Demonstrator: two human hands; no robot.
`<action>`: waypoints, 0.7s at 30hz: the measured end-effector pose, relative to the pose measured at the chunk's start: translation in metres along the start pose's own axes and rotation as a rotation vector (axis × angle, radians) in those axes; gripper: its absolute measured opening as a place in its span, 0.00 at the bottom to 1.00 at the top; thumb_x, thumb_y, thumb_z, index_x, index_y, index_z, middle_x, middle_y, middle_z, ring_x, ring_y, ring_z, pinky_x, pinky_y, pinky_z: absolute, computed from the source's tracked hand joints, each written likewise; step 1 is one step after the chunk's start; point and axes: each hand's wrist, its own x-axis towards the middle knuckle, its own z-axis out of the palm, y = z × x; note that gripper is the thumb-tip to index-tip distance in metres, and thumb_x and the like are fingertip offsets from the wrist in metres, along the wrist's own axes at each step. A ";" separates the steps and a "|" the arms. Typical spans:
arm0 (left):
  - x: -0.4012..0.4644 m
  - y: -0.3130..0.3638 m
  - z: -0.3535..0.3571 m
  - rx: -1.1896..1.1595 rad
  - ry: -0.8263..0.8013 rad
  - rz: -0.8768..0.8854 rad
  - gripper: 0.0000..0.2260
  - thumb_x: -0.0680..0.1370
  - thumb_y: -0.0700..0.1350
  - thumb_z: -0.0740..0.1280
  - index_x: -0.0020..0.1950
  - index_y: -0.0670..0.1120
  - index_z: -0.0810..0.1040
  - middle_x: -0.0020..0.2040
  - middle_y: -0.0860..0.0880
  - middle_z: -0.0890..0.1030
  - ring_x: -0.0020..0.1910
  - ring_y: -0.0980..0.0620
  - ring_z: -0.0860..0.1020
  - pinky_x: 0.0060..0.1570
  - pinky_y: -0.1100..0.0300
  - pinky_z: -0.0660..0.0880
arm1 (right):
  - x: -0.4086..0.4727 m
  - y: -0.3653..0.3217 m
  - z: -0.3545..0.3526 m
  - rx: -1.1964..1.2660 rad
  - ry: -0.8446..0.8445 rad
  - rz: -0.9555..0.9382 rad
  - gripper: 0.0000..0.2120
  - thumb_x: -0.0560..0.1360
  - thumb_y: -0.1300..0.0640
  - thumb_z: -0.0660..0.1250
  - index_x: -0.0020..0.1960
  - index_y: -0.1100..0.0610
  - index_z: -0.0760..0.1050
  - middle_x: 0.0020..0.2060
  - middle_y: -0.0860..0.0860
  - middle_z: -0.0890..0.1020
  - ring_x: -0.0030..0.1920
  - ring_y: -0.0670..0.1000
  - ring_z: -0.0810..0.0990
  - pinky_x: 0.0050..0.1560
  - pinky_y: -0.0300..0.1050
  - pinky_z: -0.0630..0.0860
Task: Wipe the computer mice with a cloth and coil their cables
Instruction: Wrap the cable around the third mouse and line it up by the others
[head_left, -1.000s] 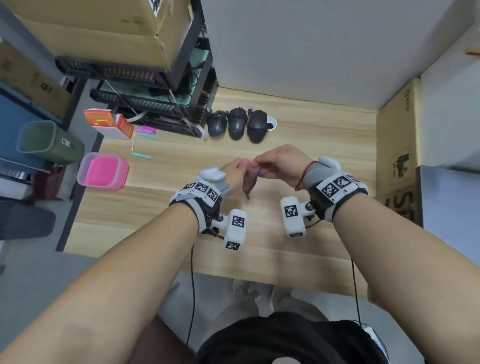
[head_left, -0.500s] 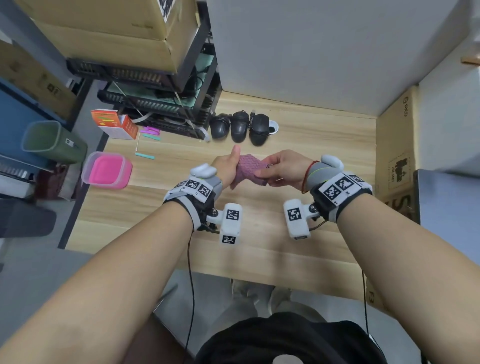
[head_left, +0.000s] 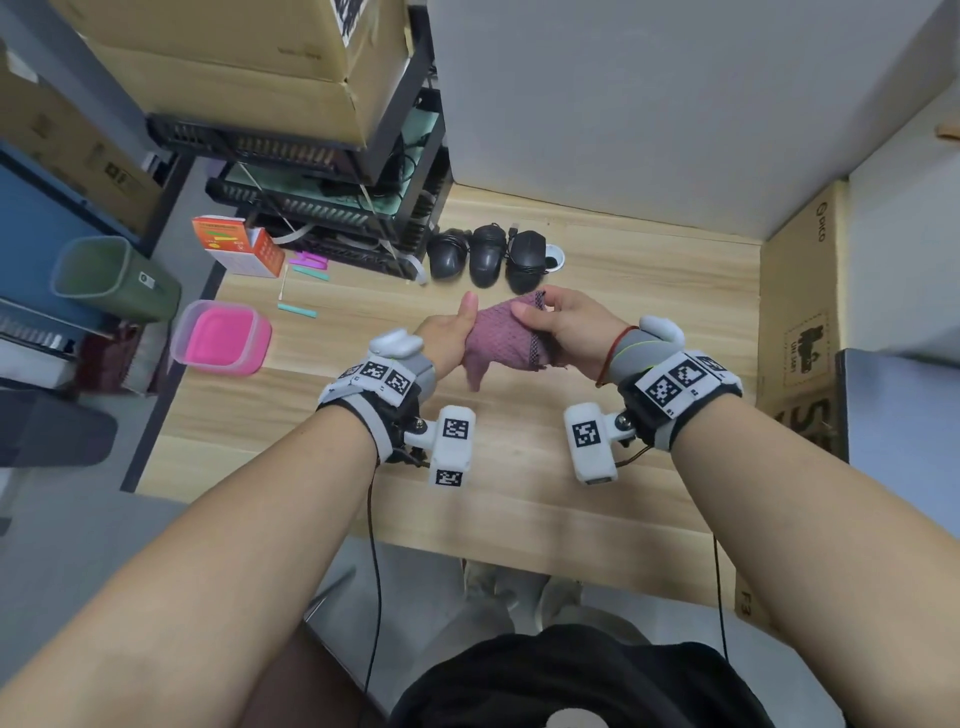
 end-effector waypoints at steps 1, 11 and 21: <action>-0.001 0.002 0.001 -0.125 -0.005 -0.051 0.33 0.78 0.69 0.55 0.48 0.40 0.81 0.46 0.40 0.85 0.44 0.44 0.84 0.48 0.52 0.80 | 0.001 0.001 0.004 0.015 0.007 0.007 0.07 0.80 0.58 0.64 0.56 0.59 0.72 0.40 0.55 0.78 0.33 0.50 0.80 0.32 0.43 0.78; -0.005 -0.013 -0.014 -0.661 -0.250 -0.178 0.10 0.79 0.39 0.68 0.59 0.37 0.78 0.55 0.35 0.82 0.53 0.38 0.82 0.56 0.40 0.78 | 0.008 0.006 0.012 -0.053 0.066 0.094 0.09 0.83 0.54 0.59 0.52 0.59 0.73 0.40 0.59 0.75 0.40 0.57 0.75 0.33 0.50 0.78; -0.008 0.000 -0.016 -0.305 -0.205 -0.226 0.15 0.77 0.55 0.70 0.47 0.41 0.81 0.38 0.47 0.83 0.33 0.51 0.81 0.34 0.61 0.76 | 0.014 0.008 -0.008 -0.346 0.201 -0.025 0.10 0.81 0.55 0.62 0.41 0.50 0.77 0.32 0.52 0.76 0.34 0.49 0.73 0.39 0.36 0.71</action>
